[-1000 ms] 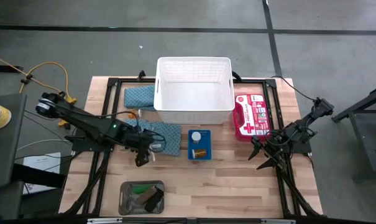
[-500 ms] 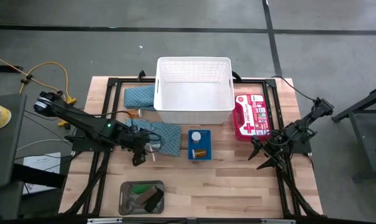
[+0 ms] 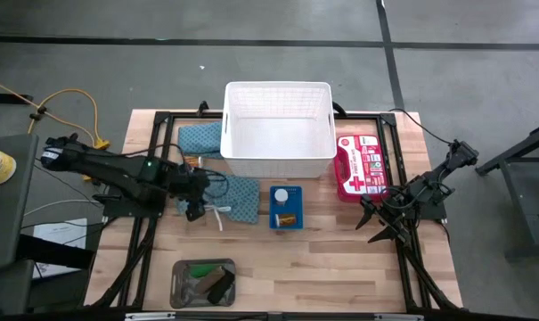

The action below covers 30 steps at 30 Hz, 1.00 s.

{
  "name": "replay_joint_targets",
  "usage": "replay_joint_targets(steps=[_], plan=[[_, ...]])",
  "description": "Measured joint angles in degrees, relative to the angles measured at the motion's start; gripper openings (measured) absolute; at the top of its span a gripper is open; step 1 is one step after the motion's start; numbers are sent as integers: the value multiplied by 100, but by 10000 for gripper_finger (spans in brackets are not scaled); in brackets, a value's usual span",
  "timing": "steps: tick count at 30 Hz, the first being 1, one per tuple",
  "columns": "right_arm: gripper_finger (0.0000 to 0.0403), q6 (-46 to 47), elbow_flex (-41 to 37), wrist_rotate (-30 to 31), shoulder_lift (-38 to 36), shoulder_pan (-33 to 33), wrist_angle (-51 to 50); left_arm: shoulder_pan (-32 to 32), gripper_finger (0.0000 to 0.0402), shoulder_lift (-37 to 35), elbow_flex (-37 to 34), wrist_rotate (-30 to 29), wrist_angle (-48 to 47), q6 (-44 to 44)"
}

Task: Pick & place medical supplies in basket/bin
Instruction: Put the orange pill bottle into the blue bin

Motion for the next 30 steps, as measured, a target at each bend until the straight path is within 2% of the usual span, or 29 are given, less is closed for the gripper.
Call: replay_joint_targets(steps=[8, 14, 23, 30], plan=[[226, 0, 0, -1, 0, 1, -1, 871, 238, -243, 0, 301, -83, 671], [226, 0, -1, -2, 0, 1, 0, 1534, 238, -502, 0, 468, -363, 786], [226, 0, 1, 0, 0, 0, -1, 2644, 238, -607, 0, 470, -516, 900], [226, 0, -1, 0, 0, -1, 0, 3616, 238, -605, 0, 465, -508, 1460]])
